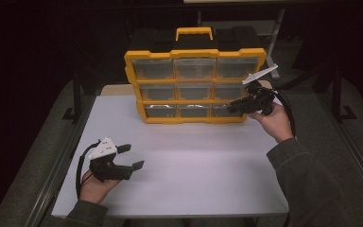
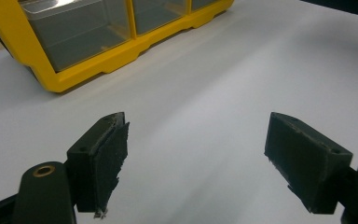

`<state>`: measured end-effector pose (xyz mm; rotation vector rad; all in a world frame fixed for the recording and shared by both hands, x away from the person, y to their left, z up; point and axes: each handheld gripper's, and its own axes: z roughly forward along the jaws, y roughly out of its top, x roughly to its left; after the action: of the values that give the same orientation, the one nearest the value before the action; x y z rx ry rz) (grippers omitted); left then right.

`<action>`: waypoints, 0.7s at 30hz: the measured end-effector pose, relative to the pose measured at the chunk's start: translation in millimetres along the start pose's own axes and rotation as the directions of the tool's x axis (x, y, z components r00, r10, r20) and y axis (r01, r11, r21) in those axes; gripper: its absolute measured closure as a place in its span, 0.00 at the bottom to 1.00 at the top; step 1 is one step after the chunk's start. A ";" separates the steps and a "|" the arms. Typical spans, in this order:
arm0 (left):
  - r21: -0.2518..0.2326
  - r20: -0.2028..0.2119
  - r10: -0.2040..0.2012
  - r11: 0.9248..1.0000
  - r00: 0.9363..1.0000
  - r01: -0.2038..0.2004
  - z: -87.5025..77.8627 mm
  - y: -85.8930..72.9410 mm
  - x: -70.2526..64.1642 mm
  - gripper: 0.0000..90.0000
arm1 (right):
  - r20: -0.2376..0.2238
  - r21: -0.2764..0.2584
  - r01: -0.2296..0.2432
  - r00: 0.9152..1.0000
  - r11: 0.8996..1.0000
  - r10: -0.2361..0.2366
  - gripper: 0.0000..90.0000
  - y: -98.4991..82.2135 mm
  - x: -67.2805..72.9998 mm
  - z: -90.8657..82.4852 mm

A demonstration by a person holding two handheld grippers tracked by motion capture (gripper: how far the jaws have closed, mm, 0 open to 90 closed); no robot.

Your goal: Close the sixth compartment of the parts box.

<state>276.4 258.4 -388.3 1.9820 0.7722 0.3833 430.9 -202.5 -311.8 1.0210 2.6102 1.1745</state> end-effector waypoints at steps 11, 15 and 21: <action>0.005 -0.002 0.004 1.000 1.000 -0.004 -1.2 0.2 0.6 0.23 | -0.008 -0.022 -0.007 1.000 1.000 0.007 0.65 -13.1 0.8 1.5; 0.006 -0.003 0.007 1.000 1.000 -0.007 -1.7 0.3 0.8 0.23 | -0.008 -0.030 -0.014 1.000 0.999 0.014 0.65 -15.3 2.1 0.8; 0.005 0.001 0.003 1.000 1.000 -0.003 -1.0 0.3 0.1 0.23 | -0.004 -0.039 -0.012 1.000 0.999 0.012 0.61 -19.4 4.5 0.3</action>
<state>276.0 259.1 -387.6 1.9882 0.7707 0.3825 417.2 -208.8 -324.7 1.0301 2.5768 1.2257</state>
